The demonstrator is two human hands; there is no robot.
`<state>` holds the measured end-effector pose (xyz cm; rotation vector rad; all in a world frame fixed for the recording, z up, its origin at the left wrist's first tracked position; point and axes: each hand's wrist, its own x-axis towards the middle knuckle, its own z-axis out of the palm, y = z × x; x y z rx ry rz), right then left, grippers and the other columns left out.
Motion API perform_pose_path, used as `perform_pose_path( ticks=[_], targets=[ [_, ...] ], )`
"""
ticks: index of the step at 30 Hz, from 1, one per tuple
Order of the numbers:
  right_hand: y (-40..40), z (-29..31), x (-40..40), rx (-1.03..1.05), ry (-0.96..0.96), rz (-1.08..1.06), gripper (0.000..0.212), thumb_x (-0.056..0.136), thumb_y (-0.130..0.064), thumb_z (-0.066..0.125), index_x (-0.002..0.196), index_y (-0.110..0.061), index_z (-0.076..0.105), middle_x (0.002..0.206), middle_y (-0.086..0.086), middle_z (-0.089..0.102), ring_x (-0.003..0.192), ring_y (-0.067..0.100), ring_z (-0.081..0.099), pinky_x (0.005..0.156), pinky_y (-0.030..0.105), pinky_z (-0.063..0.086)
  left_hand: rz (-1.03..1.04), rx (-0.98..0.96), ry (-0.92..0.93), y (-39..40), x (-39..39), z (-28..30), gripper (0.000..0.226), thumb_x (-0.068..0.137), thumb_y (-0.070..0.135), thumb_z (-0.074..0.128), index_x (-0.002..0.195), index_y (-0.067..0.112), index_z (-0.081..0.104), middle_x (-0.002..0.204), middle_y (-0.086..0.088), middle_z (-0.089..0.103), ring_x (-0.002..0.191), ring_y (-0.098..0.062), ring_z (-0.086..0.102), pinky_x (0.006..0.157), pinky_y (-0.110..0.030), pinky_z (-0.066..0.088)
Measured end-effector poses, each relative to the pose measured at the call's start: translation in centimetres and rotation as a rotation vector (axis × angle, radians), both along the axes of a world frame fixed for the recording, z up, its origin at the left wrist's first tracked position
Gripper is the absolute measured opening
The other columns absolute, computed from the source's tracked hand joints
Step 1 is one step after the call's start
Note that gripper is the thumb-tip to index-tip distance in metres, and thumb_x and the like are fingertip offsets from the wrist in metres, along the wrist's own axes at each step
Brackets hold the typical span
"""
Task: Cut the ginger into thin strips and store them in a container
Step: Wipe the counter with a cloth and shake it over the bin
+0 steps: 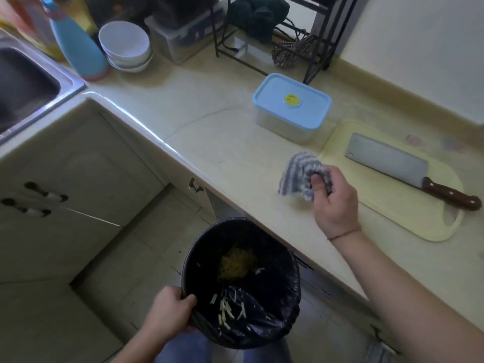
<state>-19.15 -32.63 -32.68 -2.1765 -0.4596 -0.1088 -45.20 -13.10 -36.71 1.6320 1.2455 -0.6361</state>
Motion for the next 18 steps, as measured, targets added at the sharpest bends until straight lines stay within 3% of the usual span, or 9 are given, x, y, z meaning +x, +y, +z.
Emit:
perform_pose_path(
  ticks=[3,5,7,10,13,15,18],
  targets=[
    [1.7,-1.0,5.2,-0.271,-0.004,0.095,0.06,0.095,-0.043,0.04,0.118,0.006,0.067,0.117,0.029,0.069,0.106,0.046,0.067,0.088,0.037,0.039,0.002,0.005,0.007,0.2,0.0,0.1,0.026,0.094,0.001,0.057,0.069,-0.002,0.065,0.063,-0.024,0.07,0.049,-0.027,0.065,0.055,-0.038,0.056],
    [2.1,-2.6,5.3,-0.472,0.088,0.226,0.073,0.091,-0.051,0.032,0.135,-0.003,0.063,0.141,0.029,0.06,0.127,0.047,0.059,0.103,0.04,0.04,0.013,0.006,0.007,0.2,0.0,0.0,0.025,0.093,0.001,0.057,0.071,-0.004,0.066,0.061,-0.022,0.069,0.05,-0.027,0.065,0.057,-0.041,0.058],
    [2.0,-3.5,2.6,-0.557,0.115,0.261,0.062,0.098,-0.048,0.035,0.147,-0.016,0.059,0.157,0.022,0.049,0.138,0.044,0.053,0.112,0.05,0.046,0.022,0.005,0.007,0.4,0.0,0.0,0.025,0.093,0.0,0.057,0.069,-0.002,0.064,0.054,-0.016,0.066,0.048,-0.026,0.064,0.056,-0.039,0.057],
    [1.0,-4.6,-4.3,-0.484,0.004,0.442,0.047,0.102,-0.039,0.042,0.136,-0.02,0.068,0.144,0.019,0.063,0.117,0.038,0.071,0.091,0.055,0.062,0.019,-0.012,0.001,0.9,0.2,0.0,0.027,0.093,0.001,0.058,0.067,0.0,0.065,0.054,-0.014,0.066,0.048,-0.025,0.064,0.057,-0.04,0.058],
    [0.8,-5.1,-9.1,-0.362,-0.11,0.667,0.035,0.095,-0.031,0.053,0.113,-0.015,0.077,0.119,0.012,0.078,0.103,0.029,0.077,0.092,0.035,0.059,0.016,-0.018,0.011,1.4,0.4,0.2,0.027,0.094,0.003,0.058,0.068,0.001,0.066,0.053,-0.011,0.066,0.049,-0.023,0.065,0.056,-0.039,0.058],
    [2.4,-4.2,-8.9,-0.238,-0.022,0.601,0.034,0.095,-0.029,0.052,0.109,-0.012,0.077,0.105,0.006,0.081,0.09,0.022,0.077,0.081,0.032,0.057,0.039,-0.031,0.014,2.1,0.4,0.3,0.025,0.095,0.003,0.057,0.072,0.0,0.066,0.054,-0.011,0.066,0.049,-0.023,0.065,0.054,-0.036,0.057],
    [6.8,-1.6,-4.4,0.003,0.161,0.284,0.034,0.099,-0.033,0.049,0.104,-0.008,0.07,0.079,0.005,0.071,0.07,0.02,0.065,0.065,0.039,0.048,0.079,-0.027,0.024,3.8,0.3,0.6,0.024,0.096,0.002,0.055,0.074,-0.002,0.064,0.053,-0.011,0.064,0.045,-0.021,0.064,0.048,-0.032,0.055]
  ],
)
